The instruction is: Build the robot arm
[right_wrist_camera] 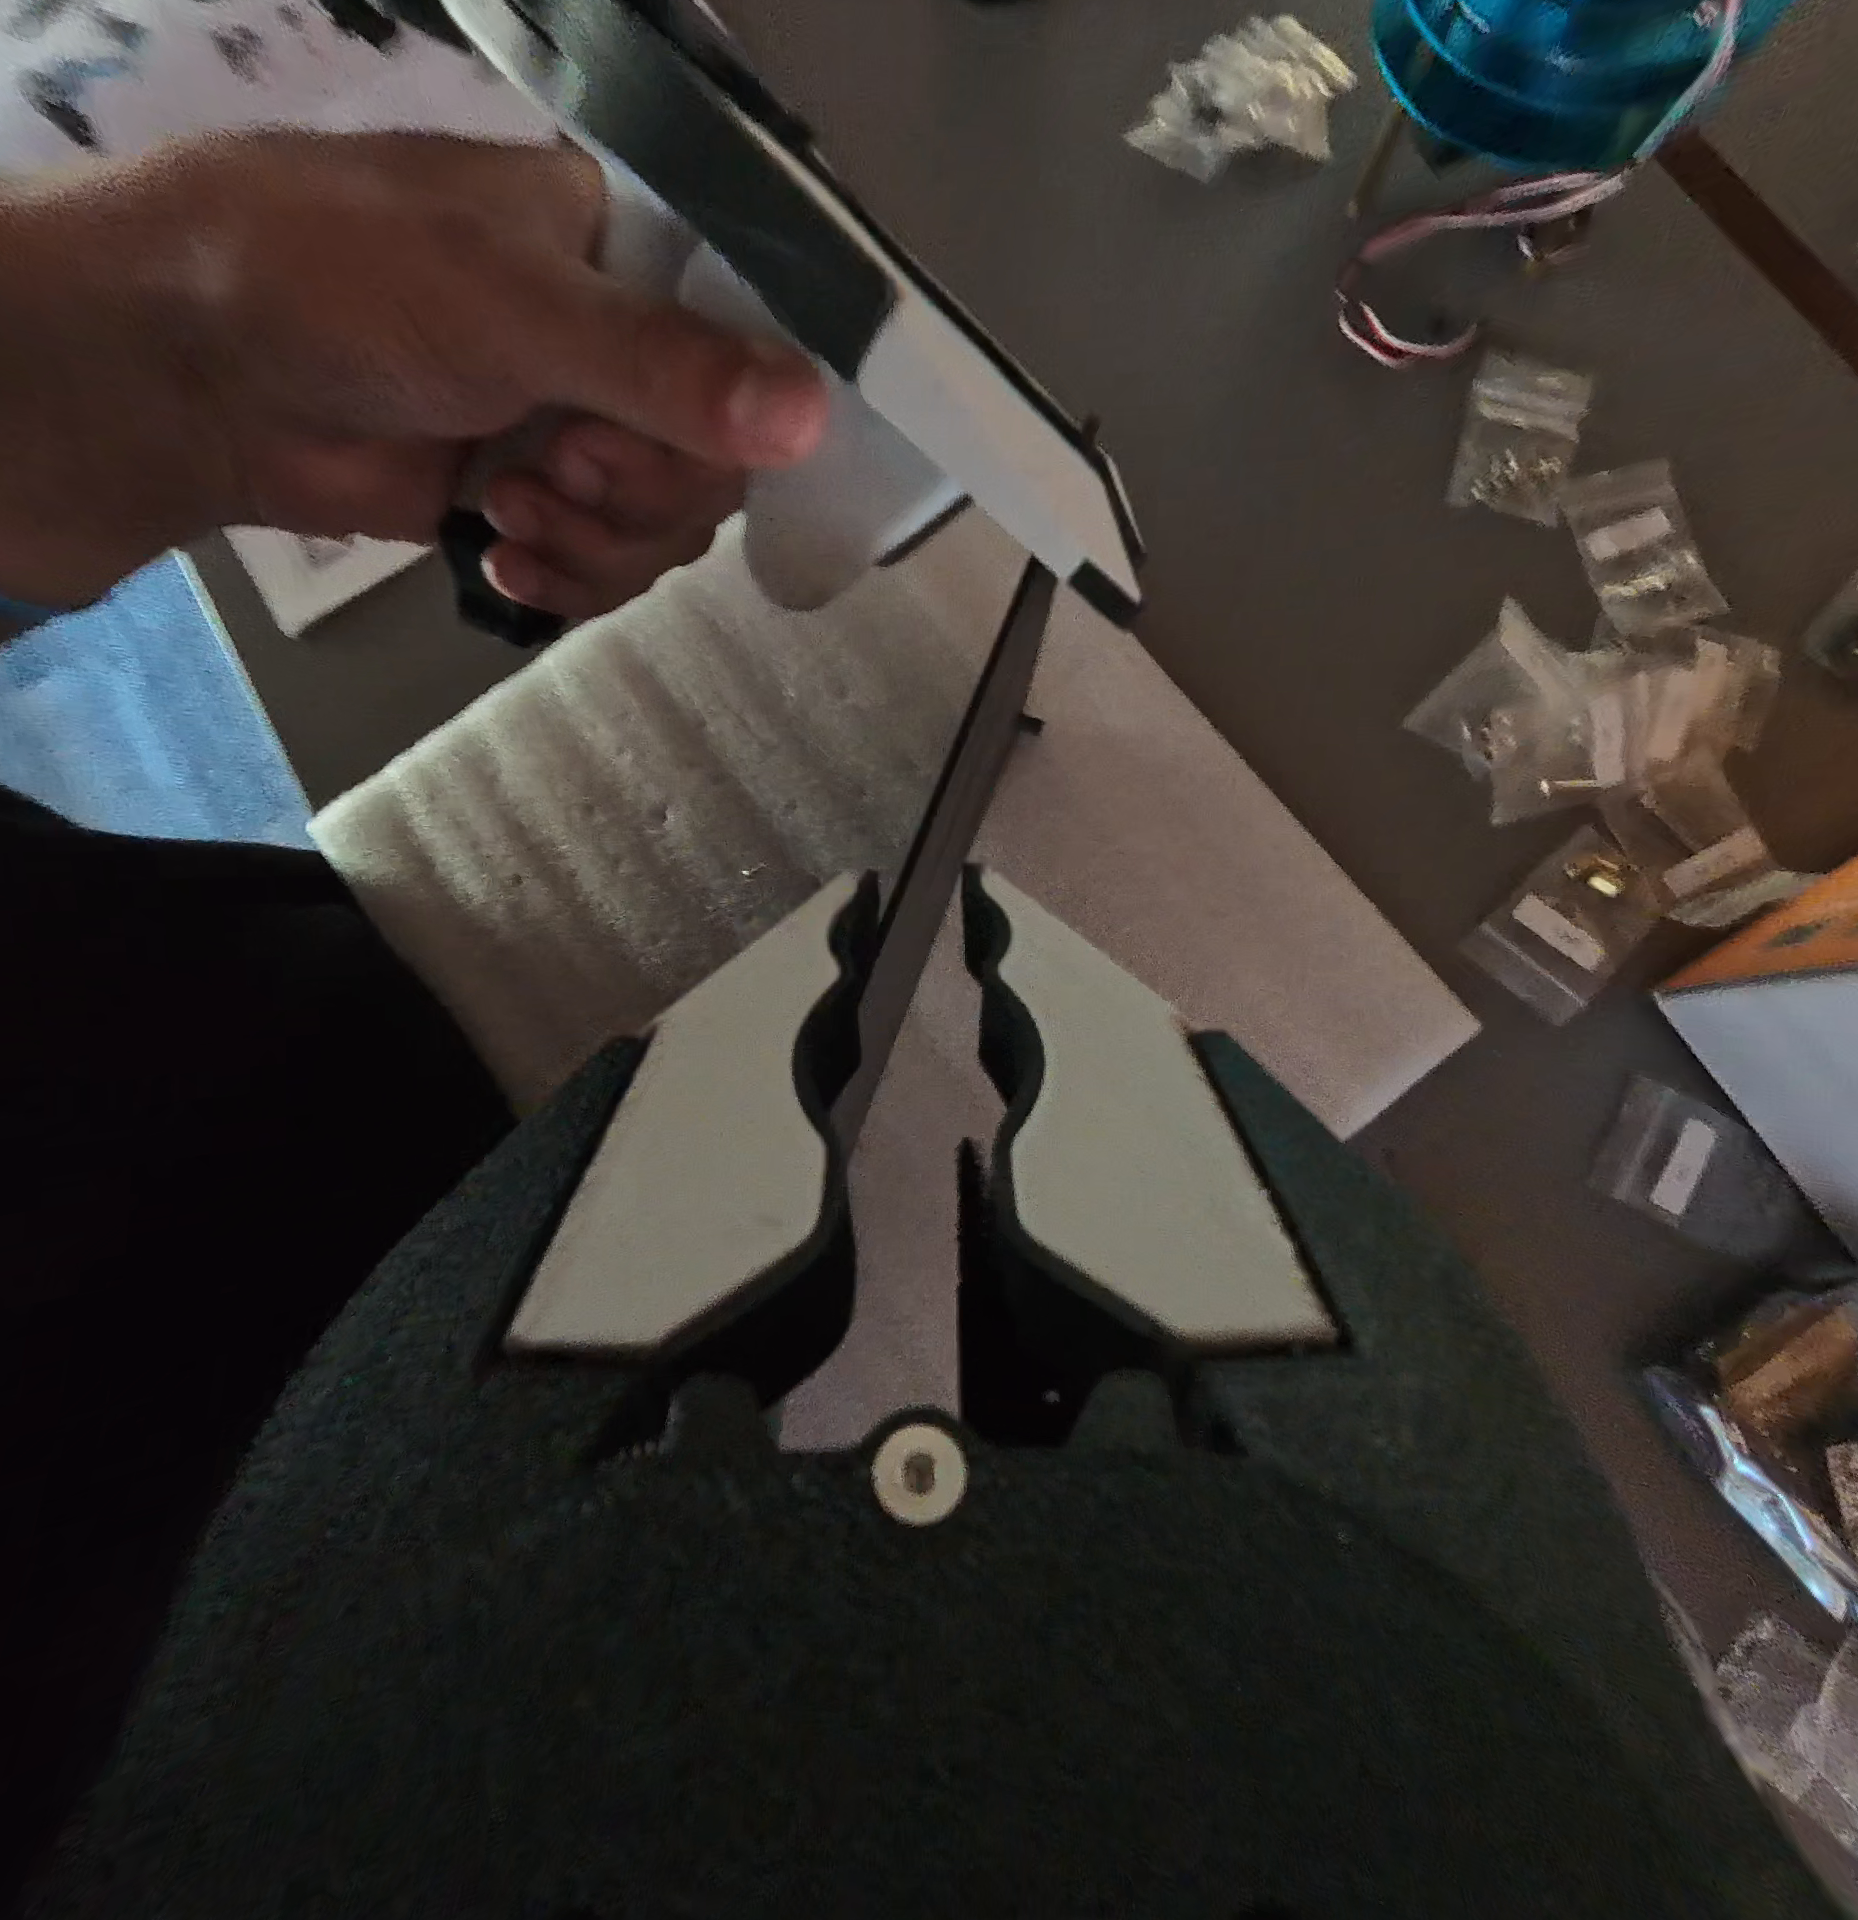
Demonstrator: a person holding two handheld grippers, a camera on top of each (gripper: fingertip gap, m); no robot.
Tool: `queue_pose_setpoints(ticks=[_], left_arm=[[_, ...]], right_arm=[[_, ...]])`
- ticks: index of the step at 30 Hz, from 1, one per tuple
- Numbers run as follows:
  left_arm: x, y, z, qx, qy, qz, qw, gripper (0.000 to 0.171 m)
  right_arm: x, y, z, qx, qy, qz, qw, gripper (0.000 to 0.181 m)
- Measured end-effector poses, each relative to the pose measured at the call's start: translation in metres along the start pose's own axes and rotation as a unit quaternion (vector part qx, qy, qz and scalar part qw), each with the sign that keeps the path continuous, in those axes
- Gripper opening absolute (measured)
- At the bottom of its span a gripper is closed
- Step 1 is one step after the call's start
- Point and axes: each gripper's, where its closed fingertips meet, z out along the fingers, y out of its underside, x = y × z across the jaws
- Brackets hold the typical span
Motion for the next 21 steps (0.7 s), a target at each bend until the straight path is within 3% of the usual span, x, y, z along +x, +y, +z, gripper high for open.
queue_pose_setpoints(ticks=[7, 11, 13, 15, 17, 19, 20, 21], left_arm=[[0.001, 0.001, -0.003, -0.001, 0.013, 0.006, 1.000, 0.056], [0.001, 0.001, -0.003, -0.003, 0.009, 0.013, 1.000, 0.055], [0.002, 0.000, 0.000, 0.000, 0.006, 0.015, 1.000, 0.055], [0.002, -0.002, 0.003, 0.003, 0.000, 0.018, 1.000, 0.055], [0.001, -0.002, 0.005, -0.001, -0.005, 0.017, 1.000, 0.054], [0.001, -0.003, 0.006, -0.004, -0.007, 0.017, 1.000, 0.055], [0.001, -0.003, 0.006, -0.005, -0.008, 0.017, 1.000, 0.054], [0.001, -0.003, 0.007, -0.004, -0.008, 0.016, 1.000, 0.055]], right_arm=[[0.001, 0.000, -0.002, 0.006, 0.007, 0.075, 0.997, 0.028], [0.000, -0.002, -0.001, -0.010, 0.013, 0.078, 0.997, 0.024], [0.003, -0.014, -0.005, 0.007, 0.017, 0.078, 0.997, 0.024], [-0.010, -0.035, -0.017, 0.028, -0.043, 0.082, 0.995, 0.027], [0.000, -0.034, -0.018, -0.016, -0.028, 0.069, 0.997, 0.041], [0.013, -0.013, -0.005, -0.096, -0.011, 0.081, 0.992, 0.052], [0.011, -0.008, 0.004, -0.118, -0.028, 0.096, 0.988, 0.052], [0.007, -0.006, 0.011, -0.126, -0.049, 0.109, 0.985, 0.038]])
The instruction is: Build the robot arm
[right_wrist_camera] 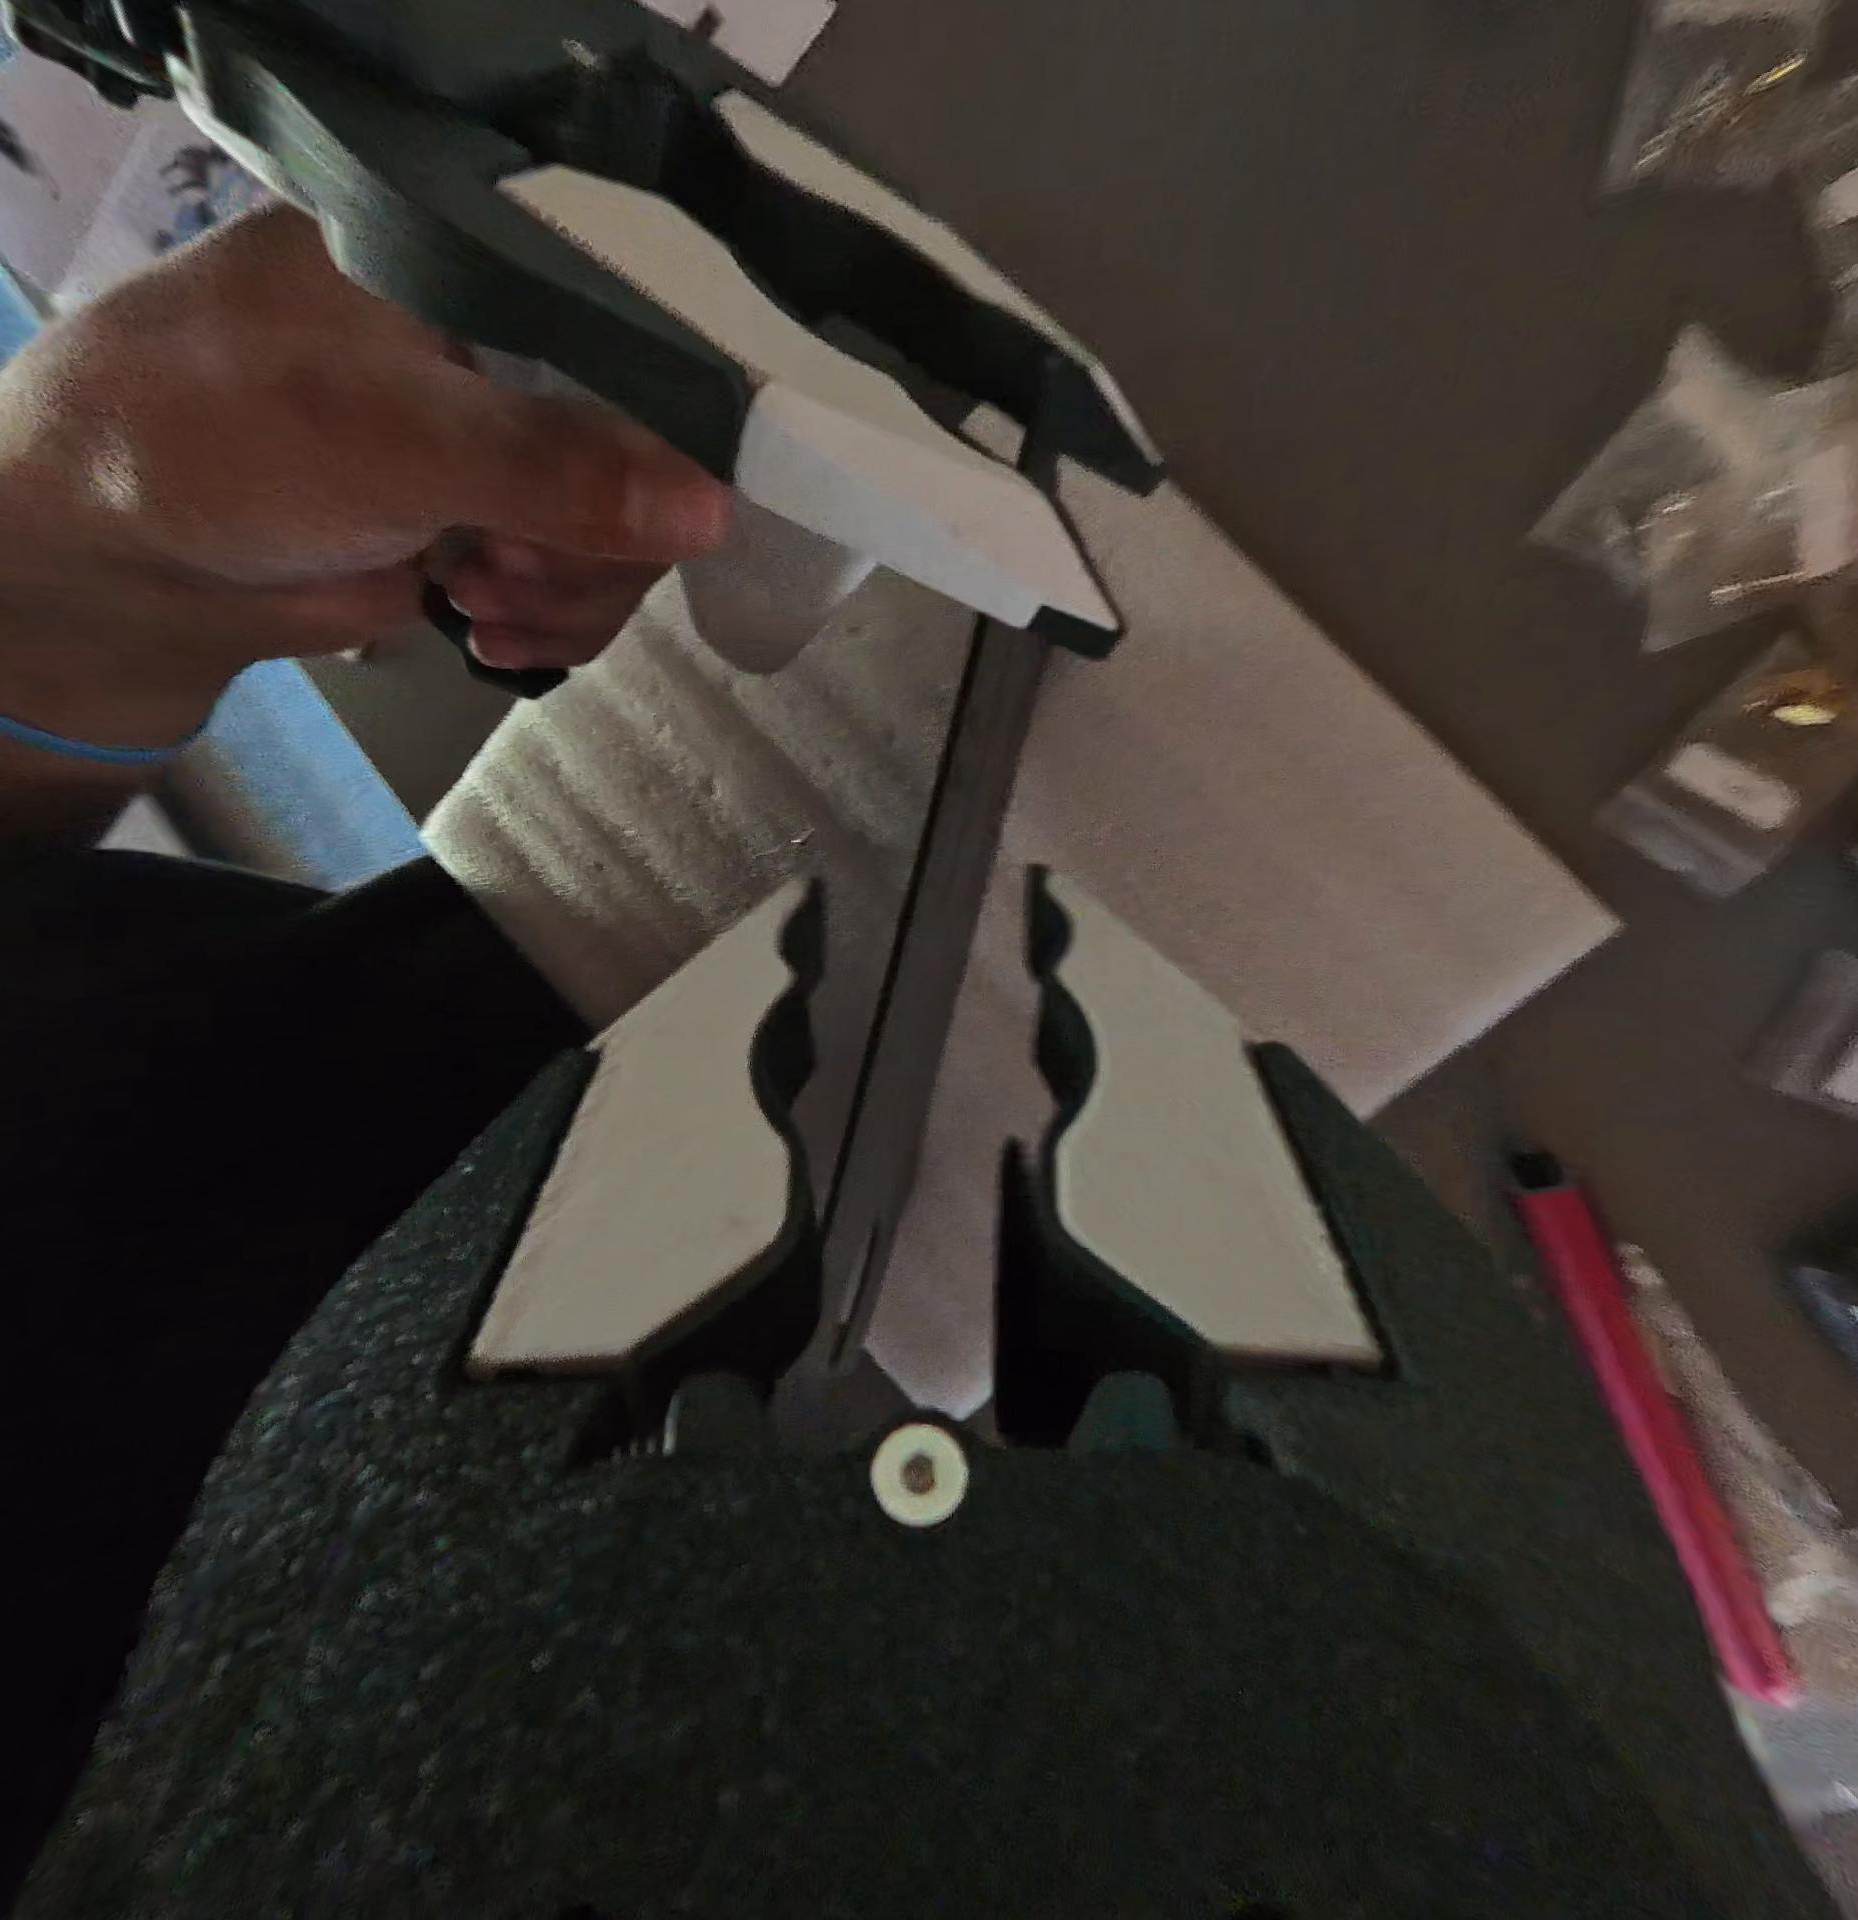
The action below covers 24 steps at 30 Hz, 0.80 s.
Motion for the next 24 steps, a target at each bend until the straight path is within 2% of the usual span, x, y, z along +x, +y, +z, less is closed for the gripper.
queue_pose_setpoints(ticks=[2, 6, 8, 10, 11, 13, 15, 17, 21, 24], left_arm=[[0.000, -0.001, 0.001, 0.003, 0.000, -0.001, 1.000, 0.054], [0.000, -0.003, 0.000, 0.013, -0.010, -0.001, 1.000, 0.054], [0.001, -0.009, -0.017, 0.051, -0.030, 0.002, 0.998, 0.054], [0.000, -0.005, -0.045, 0.091, -0.063, 0.016, 0.994, 0.046], [-0.006, 0.007, -0.057, 0.089, -0.100, 0.032, 0.991, 0.044], [-0.017, 0.048, -0.074, 0.040, -0.174, 0.059, 0.982, 0.042], [-0.012, 0.091, -0.076, -0.017, -0.203, 0.057, 0.977, 0.042], [-0.005, 0.123, -0.070, -0.050, -0.218, 0.036, 0.974, 0.038], [-0.010, 0.152, -0.053, -0.072, -0.269, 0.020, 0.960, 0.033], [-0.011, 0.156, -0.043, -0.063, -0.278, 0.011, 0.958, 0.030]], right_arm=[[0.000, 0.007, 0.012, -0.032, -0.009, 0.010, 0.999, 0.010], [0.006, 0.008, 0.014, -0.046, 0.022, 0.005, 0.999, 0.005], [0.018, 0.010, 0.012, -0.054, 0.071, -0.001, 0.996, 0.003], [0.018, 0.010, 0.012, -0.048, 0.059, 0.024, 0.997, 0.001], [0.016, 0.010, 0.013, -0.044, 0.051, 0.030, 0.997, 0.001], [0.017, 0.010, 0.013, -0.044, 0.063, 0.033, 0.996, 0.001], [0.015, 0.009, 0.013, -0.043, 0.066, 0.035, 0.996, 0.001], [0.014, 0.009, 0.013, -0.045, 0.074, 0.033, 0.996, 0.001], [0.014, 0.009, 0.014, -0.049, 0.076, 0.024, 0.996, 0.001], [0.014, 0.009, 0.013, -0.057, 0.088, 0.024, 0.994, 0.002]])
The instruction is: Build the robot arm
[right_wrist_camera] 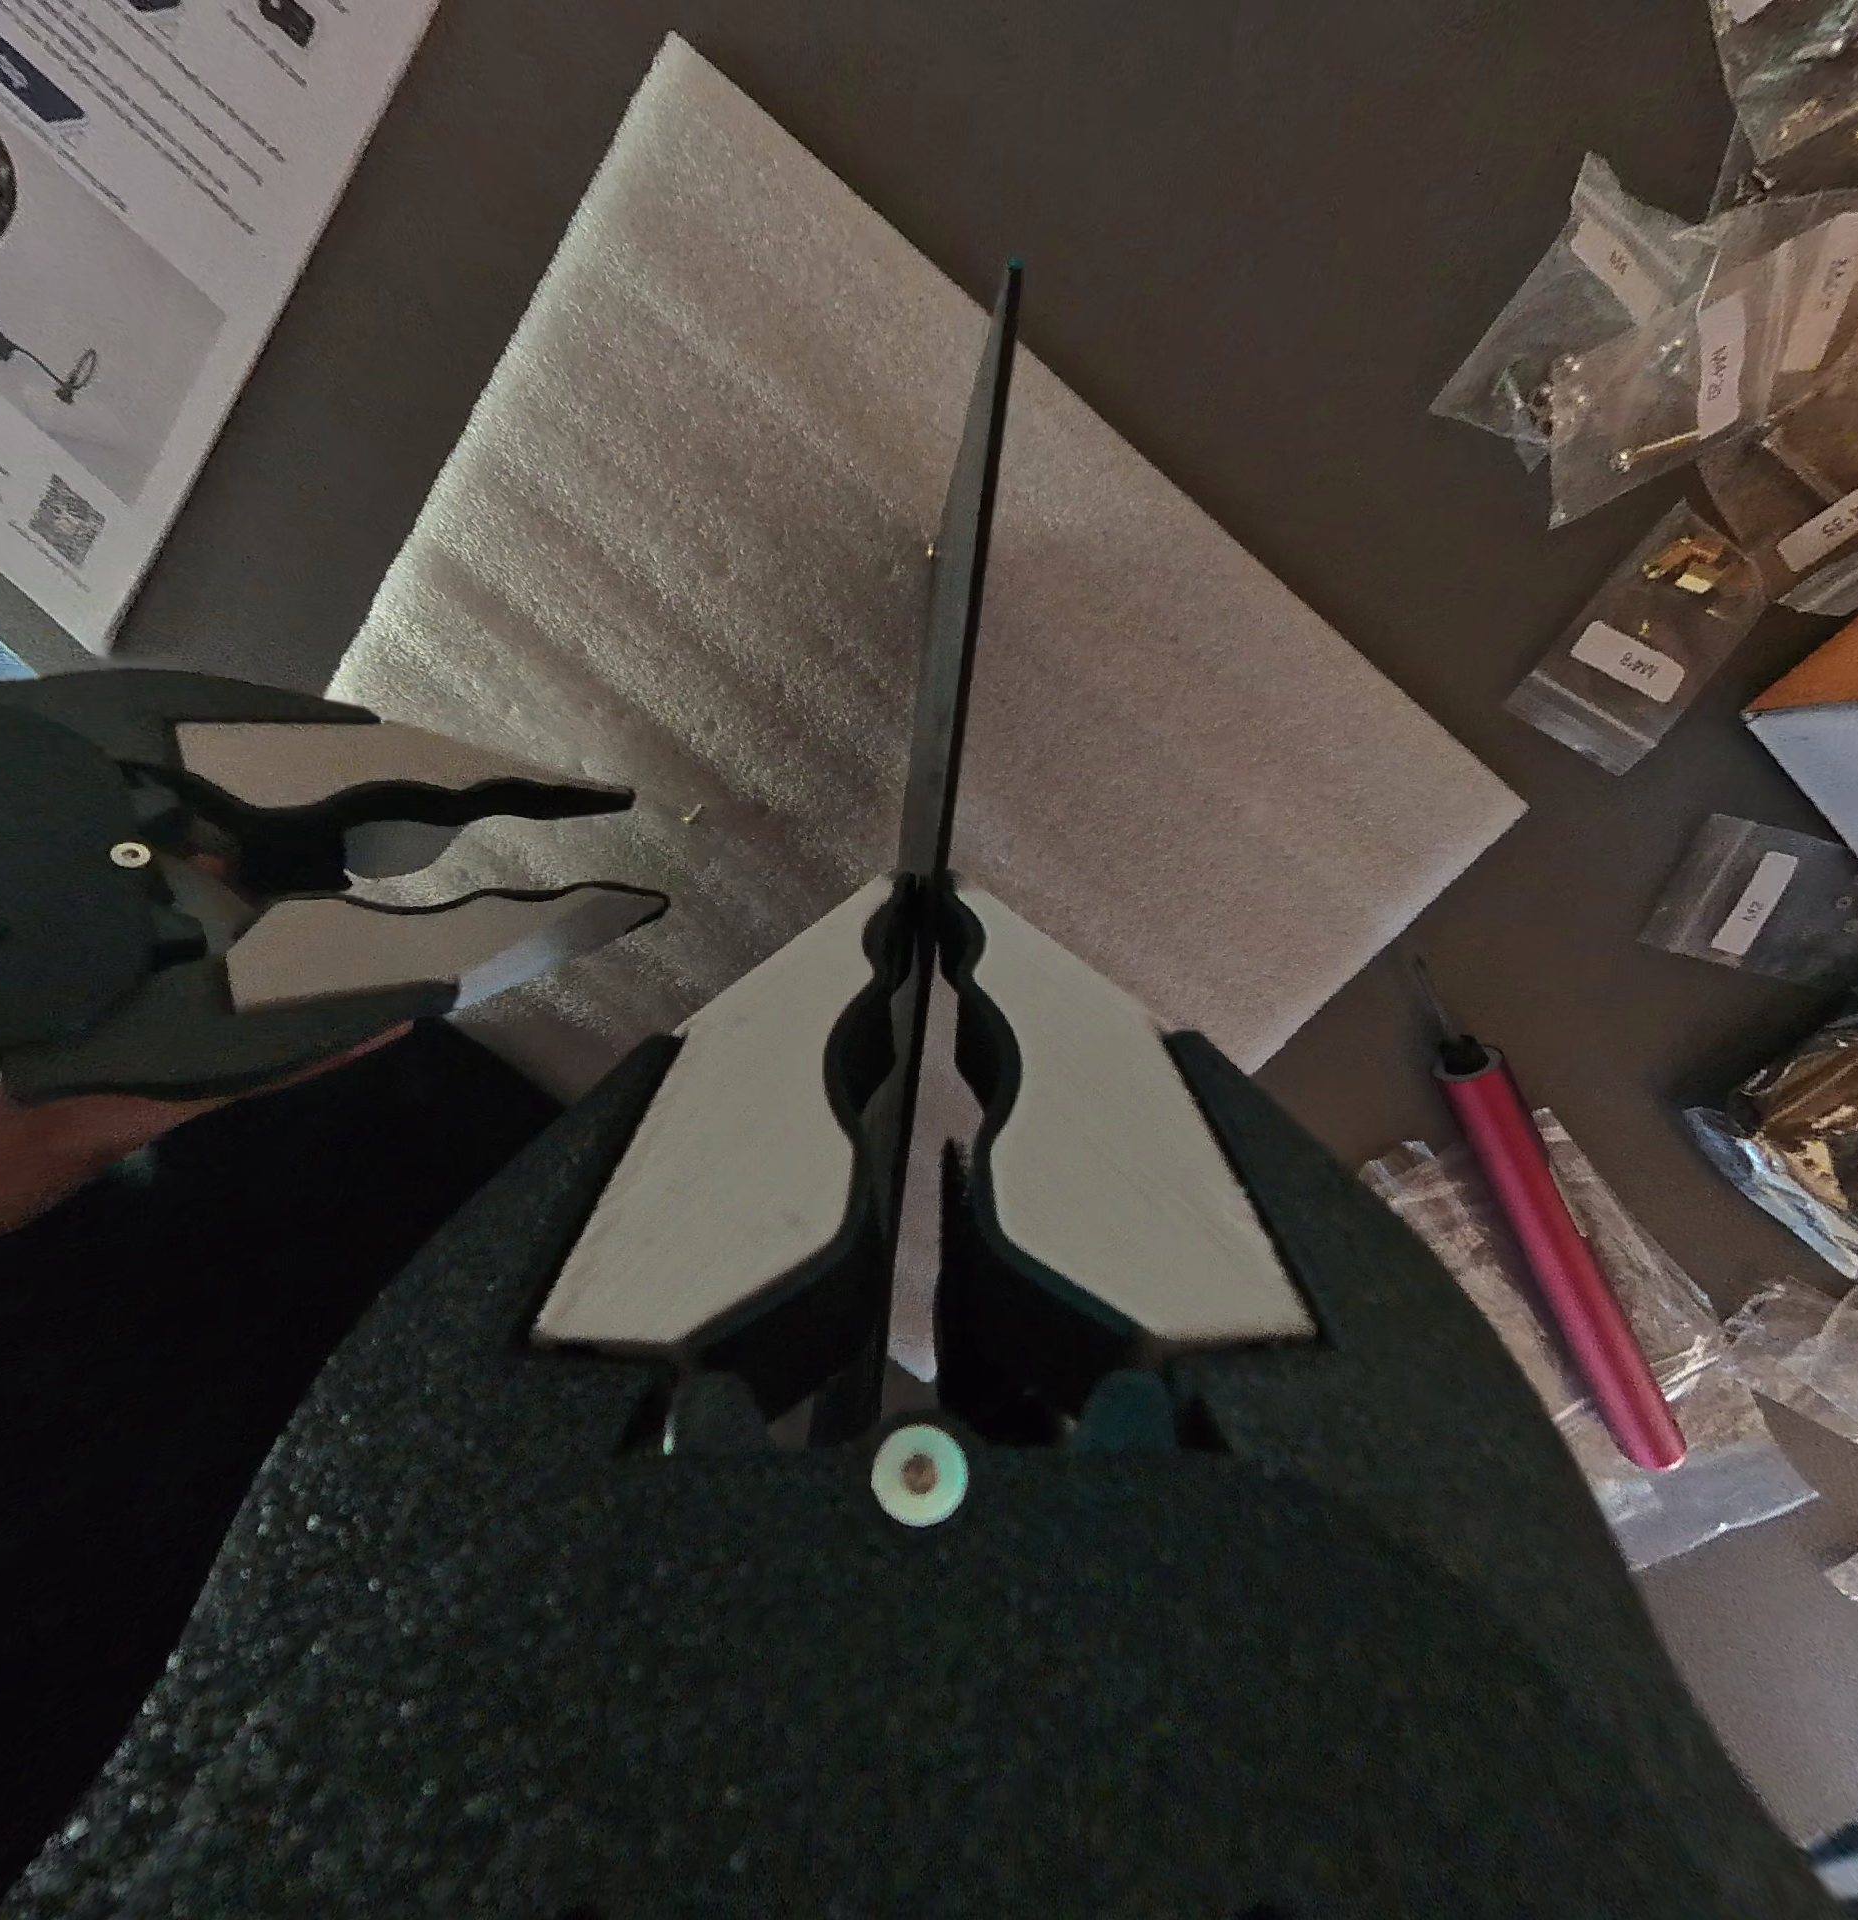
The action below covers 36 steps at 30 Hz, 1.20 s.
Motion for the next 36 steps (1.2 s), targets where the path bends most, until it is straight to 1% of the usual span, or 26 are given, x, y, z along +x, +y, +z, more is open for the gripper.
queue_pose_setpoints(ticks=[3, 5, 6, 8, 9, 12, 17, 20, 23, 25, 28, 29, 30, 33, 34, 36], left_arm=[[-0.005, -0.004, 0.008, 0.013, -0.032, 0.010, 0.999, 0.029], [-0.004, -0.003, 0.015, 0.012, -0.035, 0.009, 0.999, 0.029], [-0.004, -0.003, 0.018, 0.013, -0.040, 0.008, 0.999, 0.026], [-0.012, -0.004, 0.019, 0.016, -0.068, 0.021, 0.997, 0.009], [-0.015, -0.004, 0.019, 0.016, -0.076, 0.028, 0.997, 0.006], [-0.016, -0.004, 0.019, 0.020, -0.072, 0.016, 0.997, 0.005], [-0.014, -0.003, 0.017, 0.012, -0.068, 0.041, 0.997, 0.003], [-0.009, -0.003, 0.015, 0.005, -0.056, 0.088, 0.995, 0.002], [-0.011, -0.010, 0.010, -0.005, -0.044, 0.171, 0.984, 0.002], [-0.023, -0.015, 0.007, -0.028, -0.041, 0.256, 0.966, 0.002], [-0.049, -0.023, 0.006, -0.067, -0.044, 0.380, 0.922, 0.002], [-0.052, -0.023, 0.006, -0.079, -0.027, 0.396, 0.914, 0.002], [-0.052, -0.021, 0.008, -0.090, -0.001, 0.397, 0.914, 0.002], [-0.051, -0.019, 0.013, -0.081, 0.040, 0.382, 0.920, 0.005], [-0.051, -0.019, 0.012, -0.073, 0.045, 0.380, 0.921, 0.008], [-0.052, -0.018, 0.010, -0.064, 0.054, 0.364, 0.928, 0.022]], right_arm=[[-0.003, 0.000, 0.000, -0.009, 0.005, -0.017, 1.000, 0.002], [-0.008, -0.001, 0.000, -0.014, 0.002, -0.032, 0.999, 0.002], [-0.009, -0.001, 0.000, -0.017, 0.004, -0.038, 0.999, 0.002], [-0.009, -0.001, 0.001, -0.020, 0.004, -0.043, 0.999, 0.002], [-0.008, -0.001, 0.000, -0.020, 0.002, -0.042, 0.999, 0.002], [-0.005, -0.001, 0.000, -0.019, -0.005, -0.039, 0.999, 0.002], [-0.004, -0.001, 0.000, -0.020, -0.009, -0.042, 0.999, 0.002], [-0.005, -0.001, 0.001, -0.018, -0.011, -0.043, 0.999, 0.002], [-0.004, -0.001, 0.001, -0.018, -0.013, -0.039, 0.999, 0.002], [-0.002, -0.001, 0.001, -0.017, -0.013, -0.035, 0.999, 0.002], [-0.001, 0.000, 0.001, -0.017, -0.011, -0.035, 0.999, 0.002], [-0.001, 0.000, 0.001, -0.017, -0.012, -0.035, 0.999, 0.003], [-0.001, -0.001, 0.001, -0.017, -0.013, -0.034, 0.999, 0.003], [-0.002, -0.001, 0.001, -0.017, -0.014, -0.034, 0.999, 0.003], [-0.002, -0.001, 0.001, -0.017, -0.014, -0.034, 0.999, 0.003], [-0.002, -0.001, 0.001, -0.015, -0.014, -0.030, 0.999, 0.002]])
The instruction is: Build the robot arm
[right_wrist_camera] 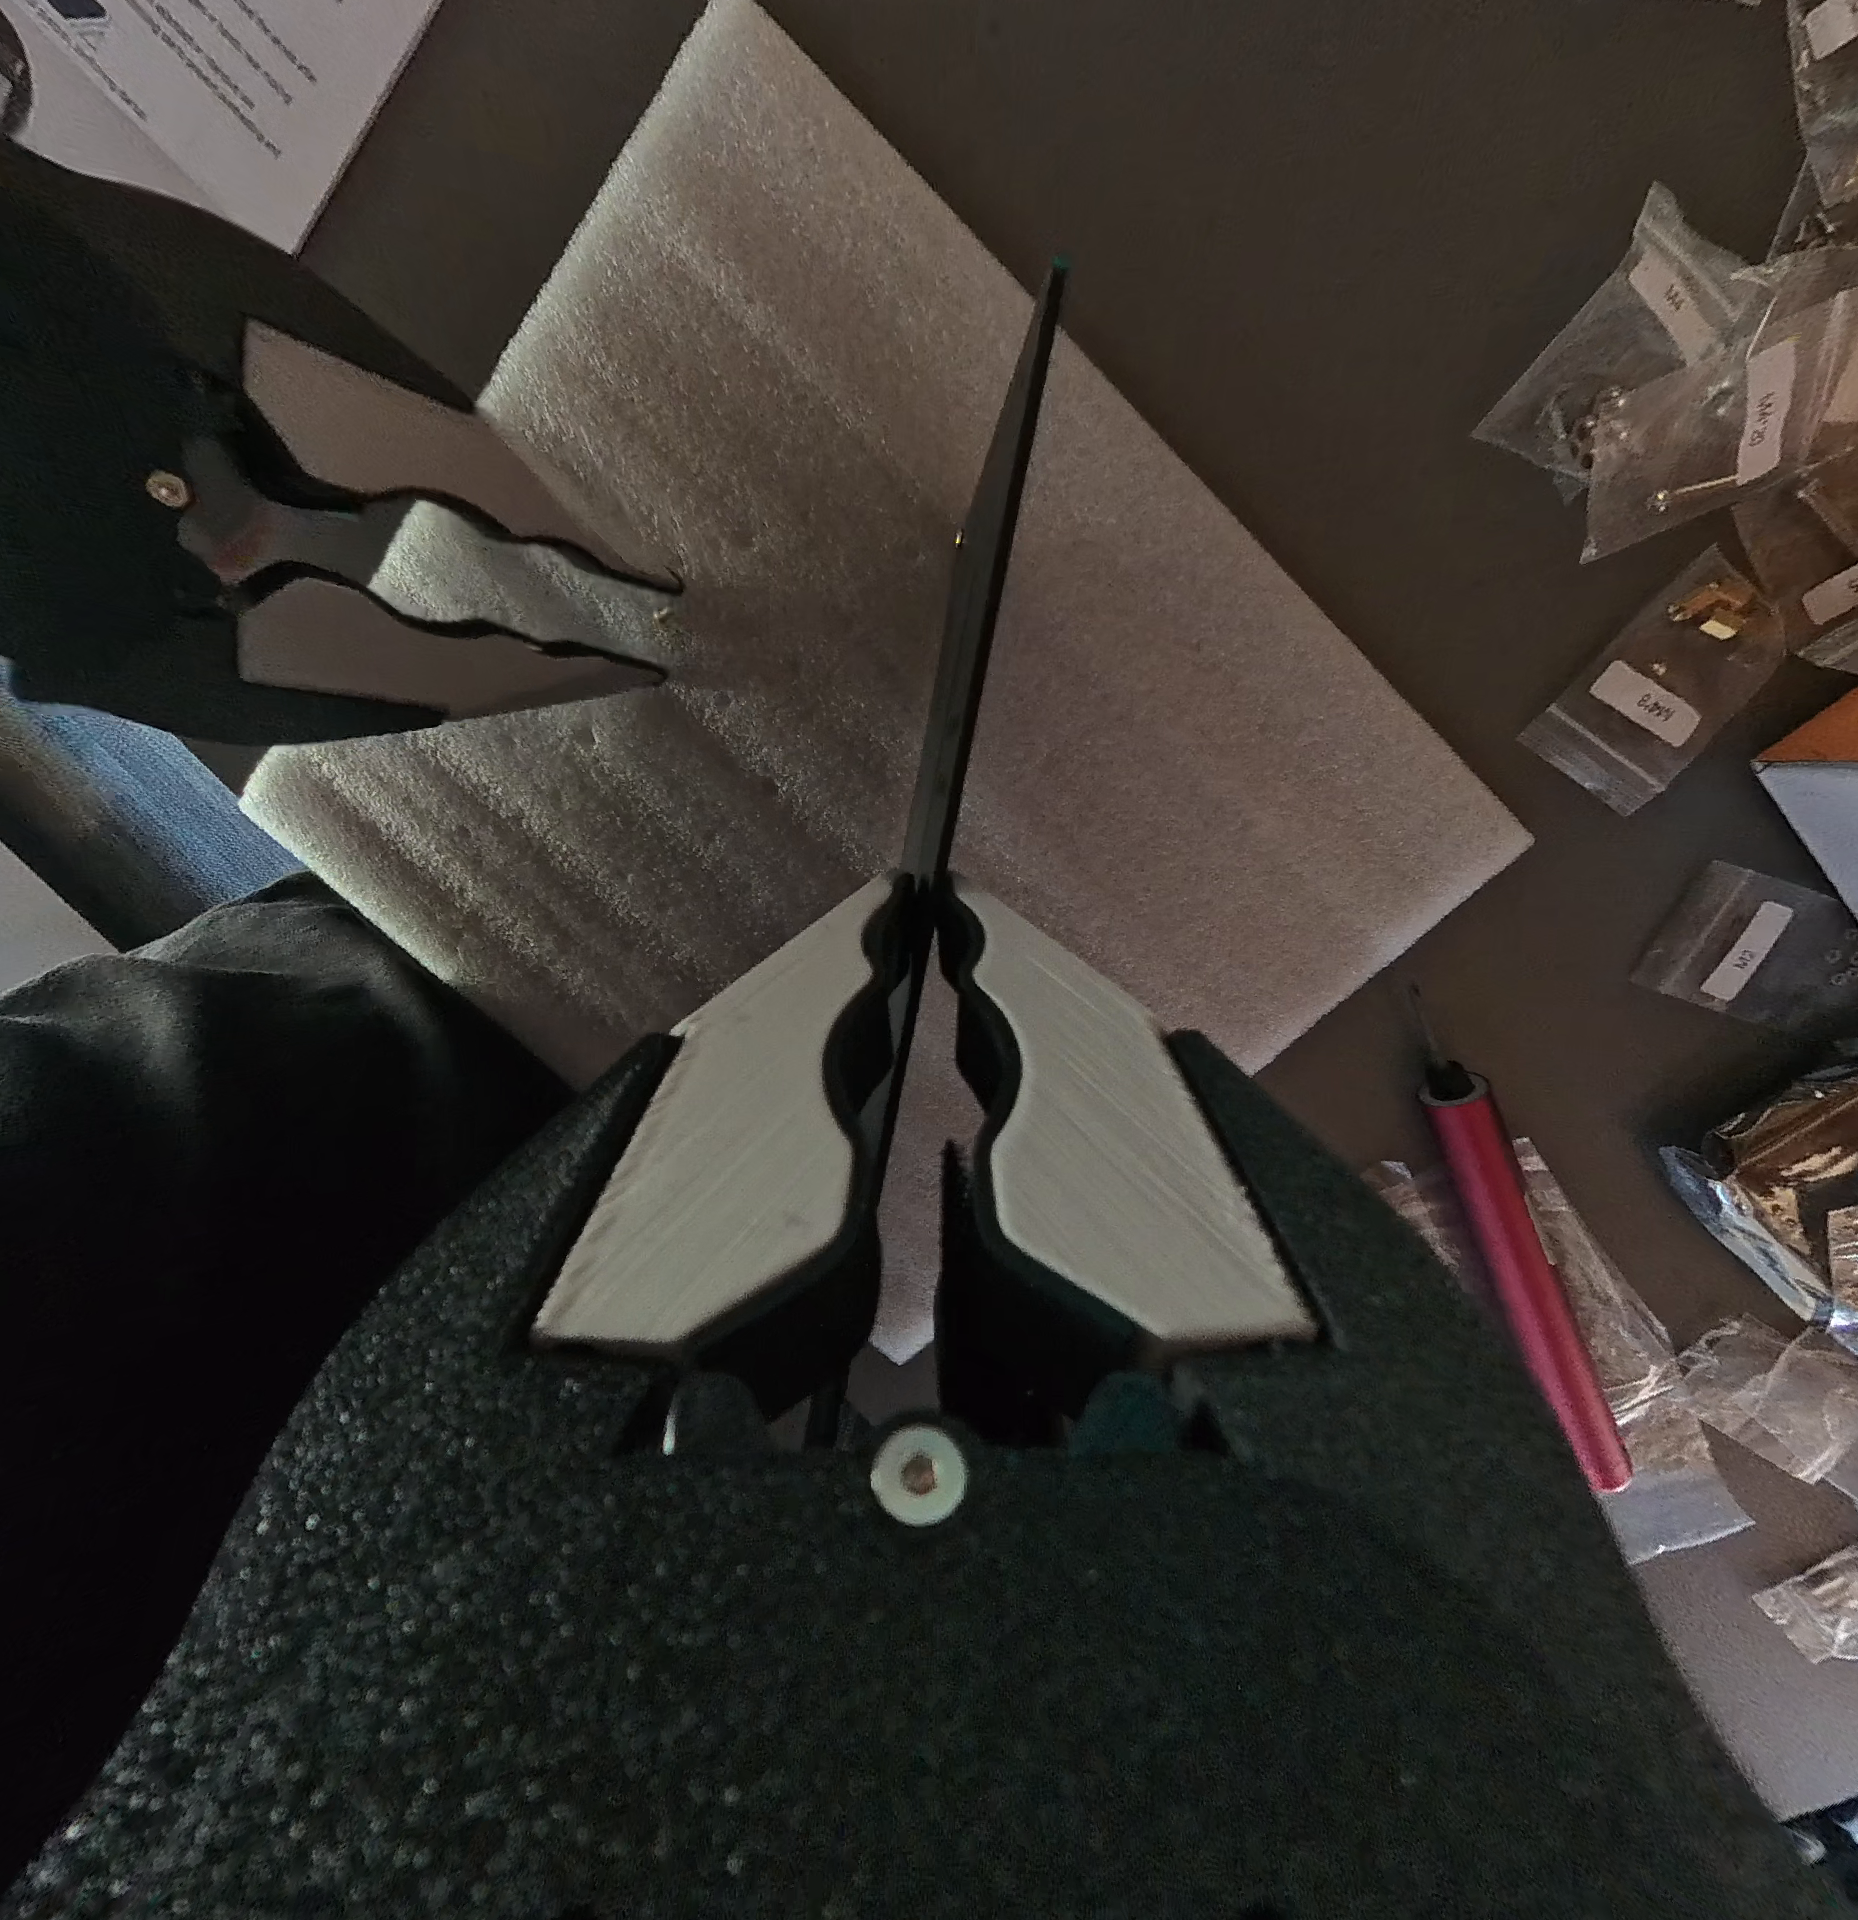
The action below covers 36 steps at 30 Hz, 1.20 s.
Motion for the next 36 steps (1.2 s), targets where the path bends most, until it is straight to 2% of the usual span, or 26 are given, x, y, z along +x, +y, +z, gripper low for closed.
queue_pose_setpoints(ticks=[5, 11, 15, 17, 19, 21, 23, 31, 36], left_arm=[[-0.006, -0.002, -0.003, 0.048, 0.006, -0.026, 0.998, 0.020], [-0.010, -0.005, -0.007, 0.058, 0.028, -0.065, 0.996, 0.020], [-0.009, -0.003, -0.010, 0.069, -0.004, -0.175, 0.982, 0.021], [-0.005, -0.003, -0.015, 0.094, -0.029, -0.252, 0.963, 0.021], [0.003, -0.009, -0.018, 0.127, -0.047, -0.296, 0.945, 0.021], [0.001, -0.011, -0.017, 0.131, -0.094, -0.296, 0.941, 0.021], [-0.002, -0.008, -0.011, 0.109, -0.128, -0.284, 0.944, 0.021], [-0.005, -0.004, -0.001, 0.096, -0.138, -0.299, 0.939, 0.019], [-0.011, -0.001, 0.000, 0.090, -0.153, -0.301, 0.937, 0.004]], right_arm=[[0.002, 0.000, 0.000, 0.005, 0.001, 0.007, 1.000, 0.002], [0.003, 0.001, 0.000, 0.004, 0.005, 0.012, 1.000, 0.002], [0.003, 0.001, 0.000, 0.004, 0.005, 0.015, 1.000, 0.003], [0.003, 0.001, 0.000, 0.004, 0.009, 0.018, 1.000, 0.003], [0.004, 0.001, 0.000, 0.005, 0.007, 0.024, 1.000, 0.002], [0.003, 0.001, 0.000, 0.007, 0.005, 0.026, 1.000, 0.002], [0.003, 0.001, 0.000, 0.007, 0.005, 0.024, 1.000, 0.002], [0.001, 0.001, 0.000, -0.001, 0.004, 0.007, 1.000, 0.002], [0.001, 0.000, 0.000, -0.001, 0.004, 0.005, 1.000, 0.002]])
